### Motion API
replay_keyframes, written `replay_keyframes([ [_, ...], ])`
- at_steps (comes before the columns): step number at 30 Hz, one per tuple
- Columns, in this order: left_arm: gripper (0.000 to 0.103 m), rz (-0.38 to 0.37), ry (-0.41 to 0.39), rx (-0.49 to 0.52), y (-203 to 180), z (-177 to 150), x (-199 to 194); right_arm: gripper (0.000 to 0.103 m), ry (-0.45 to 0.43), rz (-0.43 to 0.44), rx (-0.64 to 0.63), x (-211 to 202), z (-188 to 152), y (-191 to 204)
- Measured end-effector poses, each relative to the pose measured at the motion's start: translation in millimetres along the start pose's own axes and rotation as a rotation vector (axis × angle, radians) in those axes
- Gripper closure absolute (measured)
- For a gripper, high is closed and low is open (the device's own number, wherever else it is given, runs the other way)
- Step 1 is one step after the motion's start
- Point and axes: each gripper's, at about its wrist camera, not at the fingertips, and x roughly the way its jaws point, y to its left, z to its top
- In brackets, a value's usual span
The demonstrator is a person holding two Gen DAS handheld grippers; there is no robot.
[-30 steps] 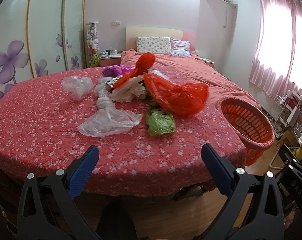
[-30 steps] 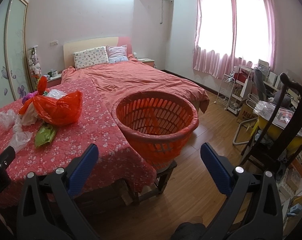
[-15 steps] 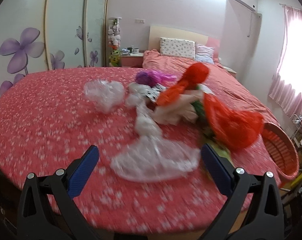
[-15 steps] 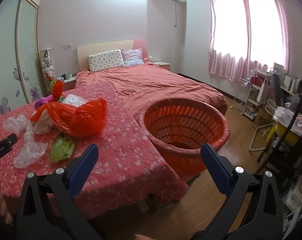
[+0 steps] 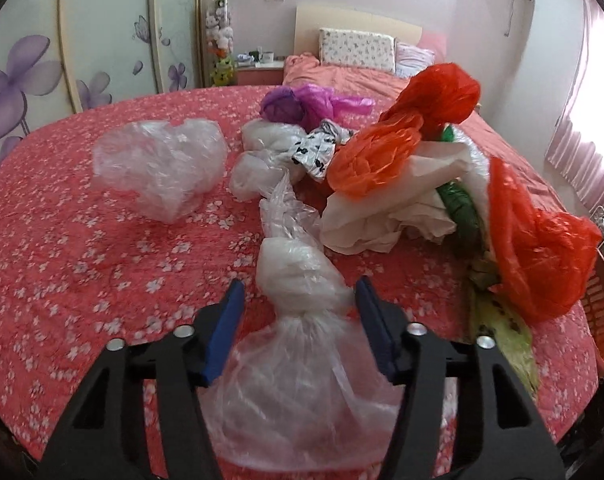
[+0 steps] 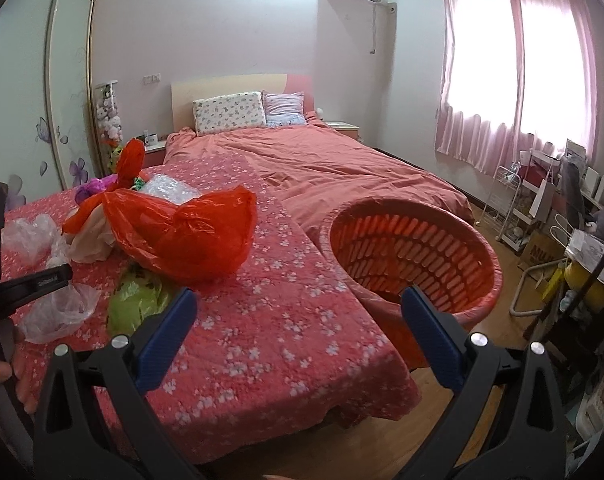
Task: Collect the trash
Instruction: 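Grasp the clear plastic bag with the left tool while the right tool grasps the orange-red bag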
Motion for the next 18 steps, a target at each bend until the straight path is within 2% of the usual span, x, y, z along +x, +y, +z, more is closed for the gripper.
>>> replay_keyframes([
  [4, 0.067, -0.012, 0.020, -0.007, 4.1, 2.8, 6.4, 0.004, -0.004, 0.019, -0.002, 8.2, 5.6, 7.9],
  [6, 0.069, -0.023, 0.011, -0.009, 7.6, 3.7, 2.4, 0.004, -0.010, 0.032, -0.008, 13.5, 10.4, 14.1],
  [12, 0.070, -0.016, -0.033, -0.005, 18.6, 12.9, -8.3, 0.004, 0.016, 0.108, 0.011, 46.6, 34.1, 34.6],
  [18, 0.070, -0.009, -0.078, -0.022, 34.2, 26.1, -23.2, 0.004, 0.027, 0.129, 0.026, 81.2, 55.8, 51.9],
])
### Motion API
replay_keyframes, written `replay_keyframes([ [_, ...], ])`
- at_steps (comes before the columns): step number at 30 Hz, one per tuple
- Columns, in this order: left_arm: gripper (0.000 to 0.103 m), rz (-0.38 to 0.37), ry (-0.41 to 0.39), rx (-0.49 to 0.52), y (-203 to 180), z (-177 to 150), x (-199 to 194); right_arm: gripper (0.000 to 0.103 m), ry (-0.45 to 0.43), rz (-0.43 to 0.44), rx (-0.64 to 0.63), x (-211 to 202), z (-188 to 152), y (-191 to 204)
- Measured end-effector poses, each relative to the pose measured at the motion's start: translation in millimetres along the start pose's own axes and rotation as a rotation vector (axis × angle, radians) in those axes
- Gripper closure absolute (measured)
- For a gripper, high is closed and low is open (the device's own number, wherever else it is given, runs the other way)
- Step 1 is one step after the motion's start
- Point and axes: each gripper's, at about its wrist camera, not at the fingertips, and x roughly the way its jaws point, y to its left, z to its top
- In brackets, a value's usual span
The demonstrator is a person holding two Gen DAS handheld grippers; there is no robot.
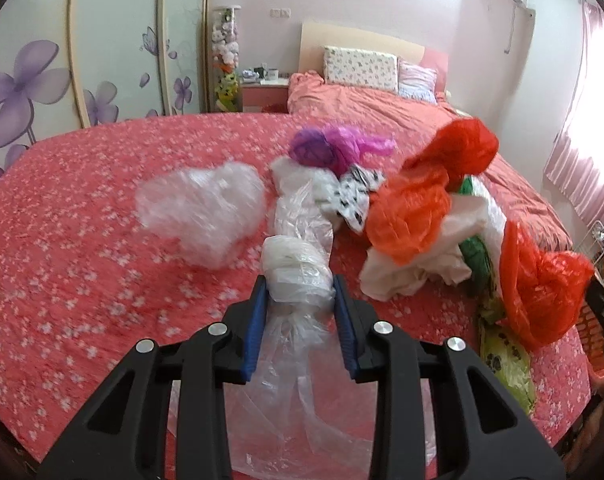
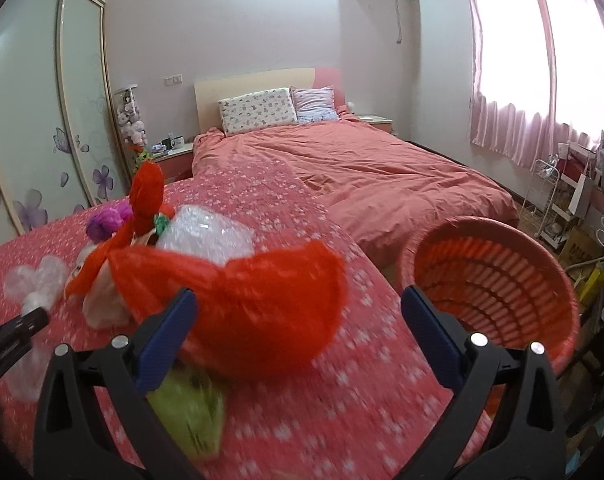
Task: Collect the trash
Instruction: 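Grasp the clear plastic bag with the left tool while the right tool grasps the orange-red bag, then carry both bags over the orange basket and open both tools to drop them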
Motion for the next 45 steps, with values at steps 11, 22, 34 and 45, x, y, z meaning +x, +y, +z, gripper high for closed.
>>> replay_keyframes([
  [11, 0.070, -0.008, -0.032, 0.000, 1.6, 13.0, -4.7, 0.034, 0.118, 0.019, -0.058, 57.6, -1.7, 18.5],
  [22, 0.070, -0.031, -0.050, 0.019, -13.4, 17.9, -8.5, 0.087, 0.074, 0.066, -0.060, 32.9, 0.3, 9.2],
  [34, 0.070, -0.118, -0.072, 0.086, -59.5, 17.1, -22.9, 0.087, -0.038, -0.021, -0.008, -12.1, 15.3, -40.6],
  [45, 0.070, -0.234, -0.067, 0.179, -127.3, 10.1, -23.4, 0.087, -0.076, -0.175, 0.044, -19.9, 12.9, -102.8],
])
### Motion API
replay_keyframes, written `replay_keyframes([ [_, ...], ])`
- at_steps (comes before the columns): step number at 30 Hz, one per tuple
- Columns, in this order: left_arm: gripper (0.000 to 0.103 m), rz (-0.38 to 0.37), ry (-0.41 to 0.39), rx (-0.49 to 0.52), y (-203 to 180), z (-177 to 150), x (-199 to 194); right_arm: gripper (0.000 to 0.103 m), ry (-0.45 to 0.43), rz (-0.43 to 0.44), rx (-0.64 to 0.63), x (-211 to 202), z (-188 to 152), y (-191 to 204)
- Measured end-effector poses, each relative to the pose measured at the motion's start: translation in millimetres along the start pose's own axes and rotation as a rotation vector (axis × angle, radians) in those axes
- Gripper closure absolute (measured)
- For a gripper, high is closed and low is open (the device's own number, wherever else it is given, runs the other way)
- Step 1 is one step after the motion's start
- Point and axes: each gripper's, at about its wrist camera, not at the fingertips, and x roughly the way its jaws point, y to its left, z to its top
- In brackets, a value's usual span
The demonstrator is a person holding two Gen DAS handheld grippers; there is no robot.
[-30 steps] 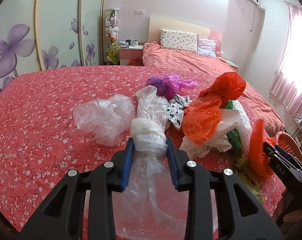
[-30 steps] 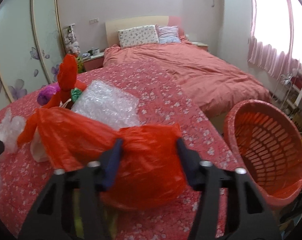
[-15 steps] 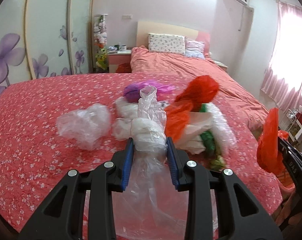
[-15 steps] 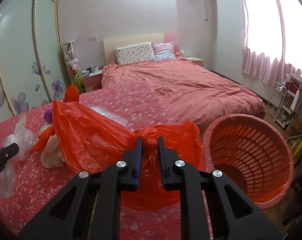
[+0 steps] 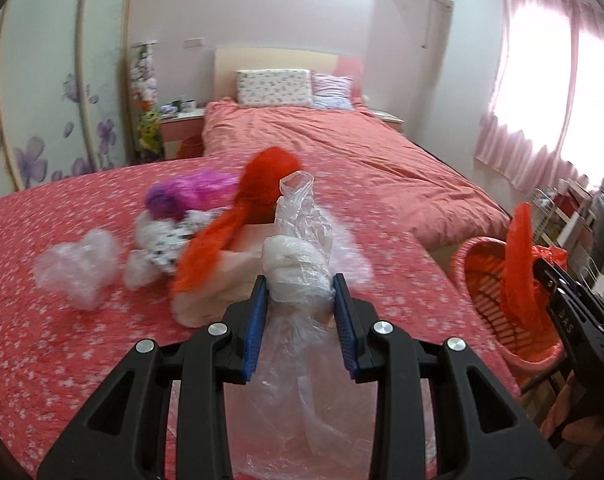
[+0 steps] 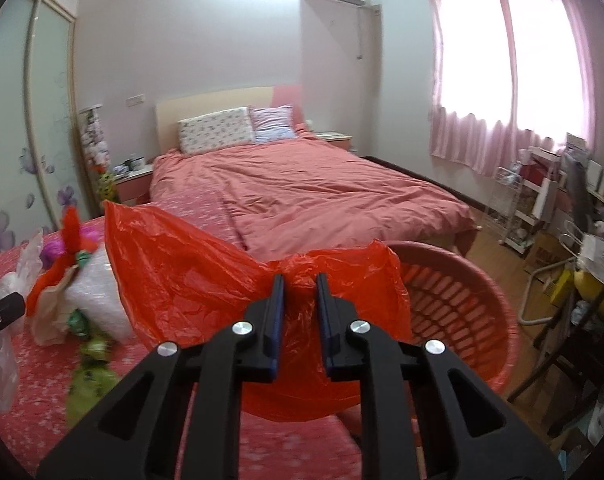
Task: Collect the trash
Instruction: 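Carry both bags over the orange basket and open both tools to drop them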
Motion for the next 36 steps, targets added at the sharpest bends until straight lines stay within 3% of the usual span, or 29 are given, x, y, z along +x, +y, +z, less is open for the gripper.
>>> replay_keyframes([
  [15, 0.070, -0.215, 0.042, 0.132, -105.7, 2.1, 35.7, 0.086, 0.018, -0.182, 0.092, 31.4, -7.6, -97.5],
  [28, 0.070, -0.337, 0.079, 0.210, -176.4, 4.5, 70.6, 0.085, 0.013, -0.224, 0.155, 57.9, -1.9, -144.4],
  [36, 0.069, -0.370, 0.126, 0.248, -203.2, -1.6, 91.5, 0.083, 0.030, -0.233, 0.205, 78.6, 0.3, -163.1],
])
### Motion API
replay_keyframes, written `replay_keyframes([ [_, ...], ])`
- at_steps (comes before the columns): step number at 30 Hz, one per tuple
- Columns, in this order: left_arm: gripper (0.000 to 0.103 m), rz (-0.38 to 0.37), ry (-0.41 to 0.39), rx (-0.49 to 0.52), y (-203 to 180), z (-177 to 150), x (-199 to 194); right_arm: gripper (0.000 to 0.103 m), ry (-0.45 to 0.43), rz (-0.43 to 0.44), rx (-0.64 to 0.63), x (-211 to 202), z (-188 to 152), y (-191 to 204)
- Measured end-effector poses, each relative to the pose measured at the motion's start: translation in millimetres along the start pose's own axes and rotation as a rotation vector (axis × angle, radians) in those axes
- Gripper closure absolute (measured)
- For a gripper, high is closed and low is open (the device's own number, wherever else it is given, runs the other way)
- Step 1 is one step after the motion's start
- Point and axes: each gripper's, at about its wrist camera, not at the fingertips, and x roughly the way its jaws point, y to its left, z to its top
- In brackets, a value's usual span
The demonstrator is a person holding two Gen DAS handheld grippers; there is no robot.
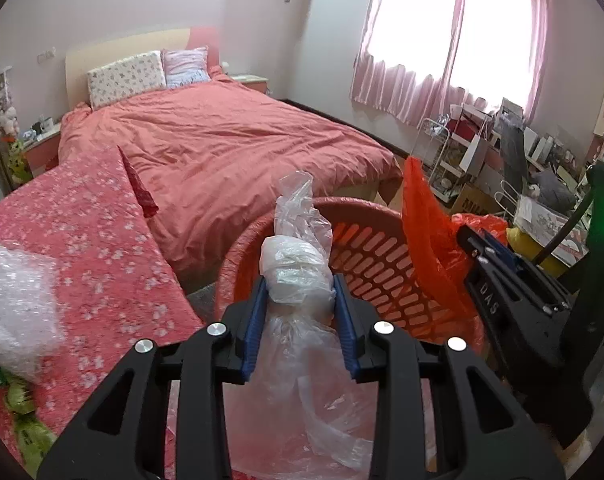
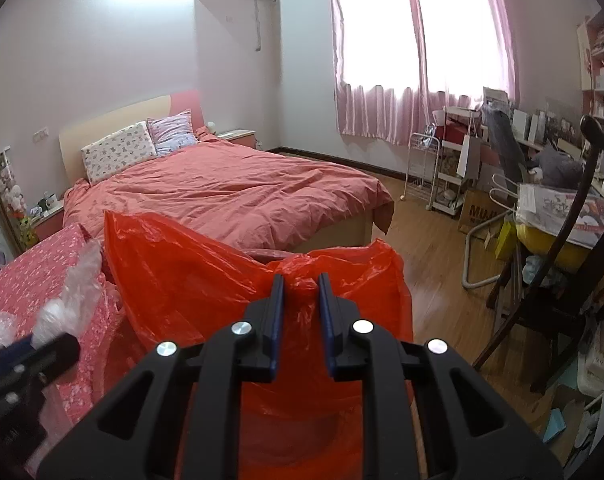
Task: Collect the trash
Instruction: 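Carry both bags over the orange basket and open both tools to drop them, then grasp crumpled clear plastic with the left tool while the right tool grasps bubble wrap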
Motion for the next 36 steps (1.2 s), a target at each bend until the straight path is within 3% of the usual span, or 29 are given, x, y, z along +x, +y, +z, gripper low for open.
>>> replay_keyframes([
  [2, 0.069, -0.005, 0.016, -0.003, -0.5, -1.4, 5.9, 0.083, 0.002, 0.001, 0.008, 2.4, 0.3, -1.7],
  [7, 0.055, 0.002, 0.043, -0.011, 0.4, -3.5, 11.8, 0.058, 0.003, 0.005, 0.020, 5.8, 1.7, -3.6],
  [16, 0.042, 0.060, 0.044, -0.034, 16.7, -9.6, -2.7, 0.041, -0.008, -0.013, -0.015, -3.1, -3.9, 1.1],
  [21, 0.034, 0.141, 0.000, -0.047, 41.4, -14.3, -29.2, 0.038, -0.007, 0.013, -0.063, -16.0, -8.8, 19.7],
  [32, 0.034, 0.303, -0.067, -0.190, 126.7, -31.7, -100.4, 0.038, 0.007, 0.181, -0.209, -56.9, -28.4, 109.7],
  [36, 0.034, 0.417, -0.109, -0.247, 173.9, -46.1, -136.8, 0.038, 0.018, 0.241, -0.248, -68.1, -37.2, 145.4],
])
